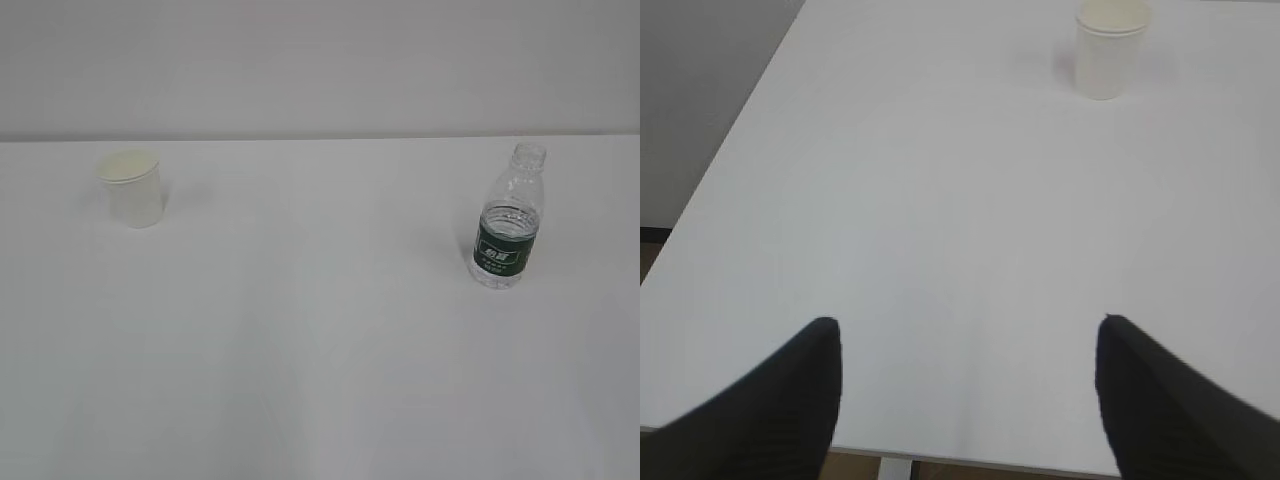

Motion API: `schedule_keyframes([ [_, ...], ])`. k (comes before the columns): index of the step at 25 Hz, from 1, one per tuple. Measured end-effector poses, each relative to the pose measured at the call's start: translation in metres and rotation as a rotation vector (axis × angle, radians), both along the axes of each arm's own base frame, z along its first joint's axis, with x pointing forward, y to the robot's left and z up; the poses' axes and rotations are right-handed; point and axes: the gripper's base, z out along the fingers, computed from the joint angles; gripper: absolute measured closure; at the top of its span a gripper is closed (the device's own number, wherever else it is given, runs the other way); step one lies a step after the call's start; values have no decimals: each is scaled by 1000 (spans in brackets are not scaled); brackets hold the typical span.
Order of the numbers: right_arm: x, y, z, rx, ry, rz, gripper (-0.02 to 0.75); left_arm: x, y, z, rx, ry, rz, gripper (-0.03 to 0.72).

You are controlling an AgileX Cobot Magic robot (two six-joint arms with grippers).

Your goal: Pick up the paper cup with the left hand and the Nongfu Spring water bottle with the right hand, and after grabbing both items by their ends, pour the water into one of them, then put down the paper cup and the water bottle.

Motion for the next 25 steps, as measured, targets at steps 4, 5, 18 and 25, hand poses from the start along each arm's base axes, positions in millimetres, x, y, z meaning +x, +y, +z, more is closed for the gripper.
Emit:
schedule_keyframes([
  [4,0,0,0,0,0,0,192,0,0,0,0,0,0,134],
  [5,0,0,0,0,0,0,192,0,0,0,0,0,0,136],
  [18,0,0,0,0,0,0,192,0,-2,6,-10,-54,-13,179],
  [25,0,1,12,13,-87,7,192,17,-8,25,-84,-185,-68,202],
])
